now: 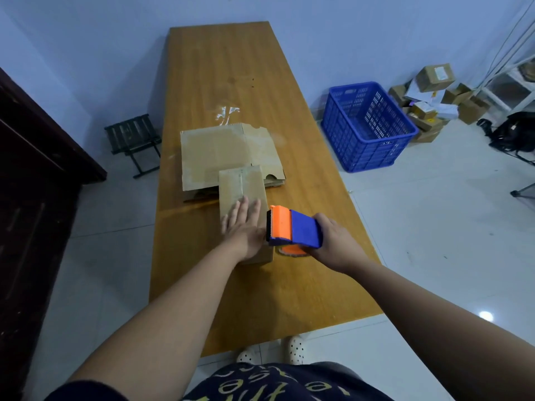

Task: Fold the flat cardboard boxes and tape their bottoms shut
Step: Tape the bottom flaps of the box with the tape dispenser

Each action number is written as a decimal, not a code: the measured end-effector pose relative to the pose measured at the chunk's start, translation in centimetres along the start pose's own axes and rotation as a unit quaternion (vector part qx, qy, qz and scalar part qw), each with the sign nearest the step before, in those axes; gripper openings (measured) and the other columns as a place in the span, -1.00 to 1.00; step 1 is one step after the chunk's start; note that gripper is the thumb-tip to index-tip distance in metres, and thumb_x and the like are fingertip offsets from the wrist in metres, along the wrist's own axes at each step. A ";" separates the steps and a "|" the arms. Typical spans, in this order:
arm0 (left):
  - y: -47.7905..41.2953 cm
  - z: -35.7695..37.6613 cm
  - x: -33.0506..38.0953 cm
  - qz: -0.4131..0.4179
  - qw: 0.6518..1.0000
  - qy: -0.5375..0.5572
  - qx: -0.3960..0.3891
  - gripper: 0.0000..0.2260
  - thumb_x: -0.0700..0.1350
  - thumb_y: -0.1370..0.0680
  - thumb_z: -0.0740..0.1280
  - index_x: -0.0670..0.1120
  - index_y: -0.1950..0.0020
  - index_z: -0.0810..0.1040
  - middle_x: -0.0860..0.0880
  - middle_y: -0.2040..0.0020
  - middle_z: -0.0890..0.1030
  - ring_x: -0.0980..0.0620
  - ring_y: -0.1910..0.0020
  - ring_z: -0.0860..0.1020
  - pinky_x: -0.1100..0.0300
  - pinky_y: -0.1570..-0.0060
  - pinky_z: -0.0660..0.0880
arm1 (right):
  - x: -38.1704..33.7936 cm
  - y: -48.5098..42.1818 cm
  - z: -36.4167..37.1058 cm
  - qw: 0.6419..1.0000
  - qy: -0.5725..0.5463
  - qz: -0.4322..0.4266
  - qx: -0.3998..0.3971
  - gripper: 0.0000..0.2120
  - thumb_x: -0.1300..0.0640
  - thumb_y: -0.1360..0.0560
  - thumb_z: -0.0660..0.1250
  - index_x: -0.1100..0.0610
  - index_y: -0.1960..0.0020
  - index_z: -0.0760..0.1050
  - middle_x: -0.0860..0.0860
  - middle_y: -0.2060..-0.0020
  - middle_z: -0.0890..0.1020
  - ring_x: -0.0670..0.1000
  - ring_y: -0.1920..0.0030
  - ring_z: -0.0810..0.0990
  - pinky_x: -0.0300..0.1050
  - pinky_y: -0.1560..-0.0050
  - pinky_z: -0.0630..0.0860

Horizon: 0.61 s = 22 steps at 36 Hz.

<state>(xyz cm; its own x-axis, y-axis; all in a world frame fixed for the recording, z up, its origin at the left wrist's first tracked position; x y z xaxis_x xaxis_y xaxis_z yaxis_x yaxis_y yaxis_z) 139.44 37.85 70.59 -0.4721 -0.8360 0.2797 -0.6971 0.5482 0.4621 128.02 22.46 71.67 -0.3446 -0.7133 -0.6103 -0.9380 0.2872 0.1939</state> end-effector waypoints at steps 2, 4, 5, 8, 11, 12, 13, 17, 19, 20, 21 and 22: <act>-0.1 0.1 0.1 -0.003 1.000 0.001 0.007 -0.30 0.08 -0.62 0.13 0.06 -0.54 -0.33 -0.03 -0.52 -0.40 -0.04 -0.50 -0.37 -0.07 -0.46 -0.30 | 0.0 -0.2 -0.5 1.000 0.013 -0.011 -0.001 -0.59 -0.07 -0.42 0.47 -0.03 -0.09 0.31 -0.18 0.15 0.45 -0.20 0.16 0.45 -0.33 0.24 0.31; -0.1 0.3 0.2 -0.004 1.000 -0.007 0.010 -0.30 0.11 -0.62 0.11 0.05 -0.54 -0.34 -0.04 -0.52 -0.40 -0.04 -0.50 -0.37 -0.08 -0.47 -0.30 | 0.1 -0.5 -1.0 0.999 0.028 -0.023 -0.004 -0.61 -0.06 -0.42 0.47 -0.01 -0.07 0.32 -0.17 0.17 0.46 -0.18 0.18 0.46 -0.30 0.26 0.33; -0.1 0.4 0.3 -0.003 1.000 -0.013 0.011 -0.30 0.12 -0.62 0.10 0.05 -0.53 -0.34 -0.04 -0.52 -0.41 -0.04 -0.50 -0.38 -0.09 -0.47 -0.30 | 0.2 -0.7 -1.2 0.999 0.040 -0.028 -0.007 -0.62 -0.06 -0.42 0.47 0.01 -0.06 0.33 -0.14 0.16 0.47 -0.15 0.19 0.47 -0.26 0.27 0.36; -0.2 0.6 0.4 0.000 1.000 -0.029 0.009 -0.27 0.16 -0.61 0.10 0.04 -0.53 -0.37 -0.05 -0.50 -0.43 -0.04 -0.49 -0.40 -0.10 -0.44 -0.33 | 0.4 -1.1 -1.8 0.996 0.077 -0.043 -0.024 -0.62 -0.09 -0.42 0.46 0.01 -0.05 0.32 -0.15 0.19 0.46 -0.11 0.20 0.48 -0.20 0.25 0.43; -0.4 0.7 0.3 -0.002 0.999 -0.033 0.001 -0.27 0.20 -0.61 0.08 0.06 -0.52 -0.39 -0.04 -0.50 -0.44 -0.03 -0.48 -0.41 -0.07 -0.42 -0.34 | 0.4 -1.5 -2.0 0.993 0.094 -0.053 -0.043 -0.62 -0.06 -0.42 0.46 -0.03 -0.05 0.30 -0.20 0.20 0.42 -0.18 0.21 0.46 -0.28 0.26 0.36; -0.5 0.7 0.2 -0.003 1.000 -0.030 -0.004 -0.28 0.22 -0.61 0.07 0.07 -0.51 -0.39 -0.03 -0.50 -0.45 -0.02 -0.48 -0.41 -0.07 -0.42 -0.35 | 0.4 -1.6 -2.1 0.992 0.099 -0.054 -0.047 -0.62 -0.05 -0.43 0.46 -0.02 -0.05 0.30 -0.19 0.20 0.43 -0.17 0.21 0.46 -0.27 0.26 0.37; -0.5 0.7 0.1 -0.002 1.000 -0.026 -0.008 -0.29 0.24 -0.61 0.05 0.08 -0.51 -0.39 -0.02 -0.49 -0.45 -0.02 -0.47 -0.42 -0.07 -0.42 -0.35 | 0.6 -1.8 -2.1 0.992 0.104 -0.055 -0.051 -0.62 -0.05 -0.43 0.46 -0.01 -0.06 0.30 -0.17 0.18 0.45 -0.16 0.20 0.47 -0.25 0.24 0.41; -0.5 0.9 -0.2 0.011 1.000 -0.020 -0.010 -0.36 0.29 -0.60 -0.10 0.10 -0.51 -0.39 0.02 -0.49 -0.46 0.02 -0.46 -0.44 -0.04 -0.41 -0.38 | 1.6 -2.3 -2.1 0.990 0.117 -0.055 -0.057 -0.63 -0.01 -0.43 0.46 0.05 -0.05 0.31 -0.06 0.13 0.51 -0.09 0.18 0.51 -0.13 0.17 0.50; -0.4 0.9 -0.2 0.012 1.000 -0.024 -0.004 -0.39 0.27 -0.61 -0.14 0.10 -0.51 -0.40 0.03 -0.48 -0.46 0.03 -0.45 -0.45 0.01 -0.39 -0.40 | 2.4 -2.5 -2.2 0.989 0.125 -0.049 -0.054 -0.66 0.06 -0.44 0.44 0.07 -0.03 0.30 -0.02 0.12 0.51 -0.04 0.19 0.51 -0.08 0.18 0.51; -0.3 0.9 -0.2 0.013 1.000 -0.025 -0.001 -0.40 0.26 -0.61 -0.14 0.10 -0.51 -0.40 0.03 -0.48 -0.46 0.04 -0.45 -0.45 0.02 -0.38 -0.41 | 3.0 -2.6 -2.4 0.989 0.132 -0.042 -0.051 -0.68 0.08 -0.45 0.42 0.08 -0.02 0.29 0.00 0.12 0.51 -0.01 0.19 0.52 -0.05 0.19 0.51; -0.2 0.9 -0.1 0.012 1.000 -0.026 0.001 -0.40 0.25 -0.62 -0.14 0.10 -0.51 -0.40 0.03 -0.48 -0.47 0.04 -0.45 -0.45 0.03 -0.37 -0.42 | 3.6 -2.6 -2.6 0.989 0.134 -0.031 -0.047 -0.69 0.10 -0.45 0.41 0.09 -0.02 0.29 0.01 0.12 0.51 0.01 0.19 0.52 -0.06 0.21 0.50; -0.2 1.0 -0.1 0.011 1.000 -0.027 0.003 -0.41 0.24 -0.62 -0.15 0.10 -0.51 -0.40 0.03 -0.48 -0.47 0.04 -0.45 -0.45 0.03 -0.36 -0.43 | 4.3 -2.6 -2.9 0.991 0.126 -0.022 -0.042 -0.70 0.12 -0.45 0.41 0.09 -0.02 0.29 0.01 0.13 0.50 0.02 0.19 0.52 -0.09 0.23 0.47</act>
<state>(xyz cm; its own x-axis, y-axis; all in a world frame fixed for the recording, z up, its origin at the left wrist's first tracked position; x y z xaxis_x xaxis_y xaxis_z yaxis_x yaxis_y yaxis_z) 139.06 37.86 69.65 -0.5153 -0.8215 0.2439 -0.6893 0.5665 0.4516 128.87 16.84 70.79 -0.2917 -0.8642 -0.4099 -0.9484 0.2055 0.2417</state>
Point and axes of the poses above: each hand's wrist, its own y-axis away from the middle knuckle, its own z-axis out of the palm, x = y × z, the point moved 5 cm from there along -y, towards the middle knuckle
